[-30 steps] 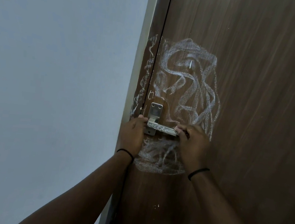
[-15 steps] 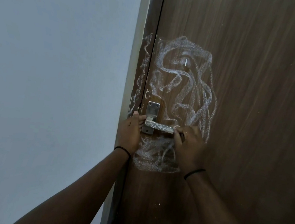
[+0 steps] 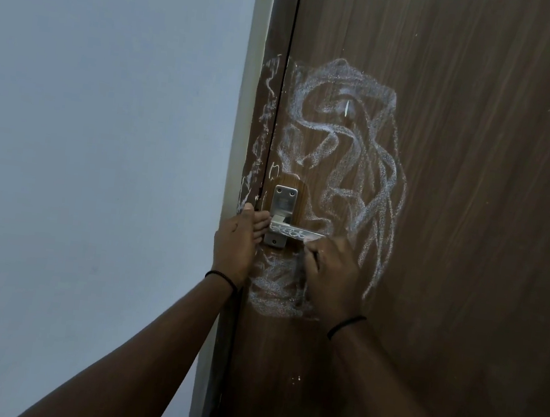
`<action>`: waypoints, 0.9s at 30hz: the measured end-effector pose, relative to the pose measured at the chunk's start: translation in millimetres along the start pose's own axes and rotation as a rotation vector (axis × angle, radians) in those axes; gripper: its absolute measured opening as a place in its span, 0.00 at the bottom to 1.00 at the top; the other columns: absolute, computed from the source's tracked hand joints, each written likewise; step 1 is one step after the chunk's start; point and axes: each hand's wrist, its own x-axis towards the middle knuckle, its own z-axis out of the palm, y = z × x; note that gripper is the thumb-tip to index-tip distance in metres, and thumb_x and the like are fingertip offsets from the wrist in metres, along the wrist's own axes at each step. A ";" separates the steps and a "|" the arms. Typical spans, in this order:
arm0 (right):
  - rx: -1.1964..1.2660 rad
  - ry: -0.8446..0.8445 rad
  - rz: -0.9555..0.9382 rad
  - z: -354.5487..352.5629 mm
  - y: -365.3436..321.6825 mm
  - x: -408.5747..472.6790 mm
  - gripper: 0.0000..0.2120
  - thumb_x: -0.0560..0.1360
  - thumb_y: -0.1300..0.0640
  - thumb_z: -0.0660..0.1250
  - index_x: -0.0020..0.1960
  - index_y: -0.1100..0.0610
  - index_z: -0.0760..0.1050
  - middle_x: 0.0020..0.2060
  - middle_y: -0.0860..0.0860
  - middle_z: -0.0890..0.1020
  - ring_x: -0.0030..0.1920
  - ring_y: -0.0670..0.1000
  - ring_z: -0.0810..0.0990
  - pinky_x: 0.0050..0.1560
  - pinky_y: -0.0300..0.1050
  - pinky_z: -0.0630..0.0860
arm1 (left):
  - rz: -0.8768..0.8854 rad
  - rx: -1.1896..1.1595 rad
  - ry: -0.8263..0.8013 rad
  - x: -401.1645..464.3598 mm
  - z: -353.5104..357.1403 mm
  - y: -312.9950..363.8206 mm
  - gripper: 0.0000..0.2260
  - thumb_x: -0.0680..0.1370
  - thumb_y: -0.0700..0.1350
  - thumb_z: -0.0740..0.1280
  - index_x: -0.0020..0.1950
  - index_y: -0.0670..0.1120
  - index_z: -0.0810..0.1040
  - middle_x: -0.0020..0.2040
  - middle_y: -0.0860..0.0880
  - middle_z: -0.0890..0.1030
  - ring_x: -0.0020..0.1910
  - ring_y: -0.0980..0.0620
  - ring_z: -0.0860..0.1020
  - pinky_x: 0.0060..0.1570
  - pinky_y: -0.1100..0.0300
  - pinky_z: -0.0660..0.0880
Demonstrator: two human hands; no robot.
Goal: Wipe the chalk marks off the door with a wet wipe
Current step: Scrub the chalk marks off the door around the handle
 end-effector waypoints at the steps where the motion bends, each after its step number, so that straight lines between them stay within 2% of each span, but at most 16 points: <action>1: 0.008 0.022 0.008 -1.4 2.7 -1.4 0.04 0.72 0.68 0.72 0.44 0.61 0.80 0.42 0.55 0.78 0.41 0.51 0.76 0.43 0.44 0.75 | 0.001 0.000 -0.003 -0.3 -1.3 -0.7 0.23 0.85 0.53 0.50 0.62 0.40 0.78 0.59 0.41 0.82 0.58 0.48 0.81 0.63 0.52 0.75; 5: 0.019 0.125 0.070 -3.7 5.4 6.0 0.03 0.74 0.65 0.72 0.46 0.60 0.81 0.44 0.55 0.78 0.41 0.50 0.76 0.42 0.42 0.74 | 0.002 -0.007 0.002 -1.7 1.5 -0.6 0.22 0.85 0.52 0.51 0.62 0.40 0.79 0.58 0.41 0.82 0.57 0.49 0.81 0.62 0.53 0.76; 10: -0.013 0.040 0.008 5.8 -8.1 2.2 0.05 0.71 0.67 0.73 0.44 0.60 0.80 0.43 0.55 0.79 0.41 0.51 0.77 0.44 0.37 0.71 | 0.005 -0.024 -0.002 -0.8 0.3 -1.3 0.22 0.85 0.52 0.51 0.62 0.40 0.79 0.57 0.43 0.83 0.55 0.52 0.82 0.58 0.58 0.77; 12: -0.030 0.061 0.030 2.2 -1.4 0.7 0.04 0.72 0.66 0.73 0.44 0.60 0.80 0.42 0.54 0.79 0.41 0.51 0.78 0.43 0.39 0.71 | -0.001 -0.035 -0.009 -1.3 -1.1 -0.4 0.22 0.85 0.52 0.51 0.63 0.39 0.78 0.58 0.42 0.82 0.56 0.50 0.81 0.60 0.56 0.76; 15: -0.024 0.121 0.094 0.5 -0.3 9.8 0.04 0.73 0.64 0.72 0.47 0.58 0.81 0.44 0.54 0.79 0.42 0.50 0.77 0.45 0.32 0.65 | -0.004 -0.023 -0.002 -1.9 0.5 1.8 0.22 0.85 0.52 0.52 0.62 0.39 0.79 0.58 0.42 0.83 0.57 0.49 0.81 0.61 0.54 0.76; 18: -0.001 0.083 0.065 9.0 -13.5 15.3 0.04 0.73 0.64 0.72 0.47 0.60 0.82 0.46 0.55 0.80 0.45 0.51 0.78 0.47 0.34 0.67 | -0.016 -0.026 -0.009 -1.5 1.1 2.2 0.22 0.85 0.52 0.51 0.62 0.40 0.79 0.58 0.42 0.82 0.57 0.49 0.81 0.62 0.53 0.76; 21: 0.011 0.047 0.027 11.4 -14.1 10.3 0.03 0.72 0.66 0.73 0.45 0.60 0.81 0.44 0.55 0.80 0.43 0.50 0.78 0.45 0.34 0.69 | -0.026 -0.025 -0.025 -3.5 -2.1 2.8 0.22 0.85 0.52 0.51 0.63 0.39 0.78 0.60 0.41 0.82 0.58 0.48 0.81 0.64 0.51 0.75; 24: -0.039 0.097 0.025 3.6 -3.4 7.2 0.05 0.70 0.67 0.75 0.44 0.60 0.82 0.41 0.54 0.80 0.41 0.52 0.78 0.44 0.32 0.64 | -0.023 -0.005 -0.036 -5.8 -2.3 5.6 0.22 0.85 0.52 0.51 0.64 0.39 0.77 0.60 0.41 0.81 0.59 0.49 0.80 0.64 0.51 0.74; 27: -0.024 0.132 0.039 5.1 -6.9 11.8 0.05 0.70 0.66 0.75 0.44 0.60 0.82 0.41 0.54 0.80 0.42 0.51 0.77 0.46 0.33 0.66 | -0.033 -0.003 -0.054 -6.6 -0.9 7.4 0.22 0.85 0.52 0.51 0.65 0.39 0.77 0.61 0.41 0.81 0.60 0.48 0.80 0.65 0.51 0.74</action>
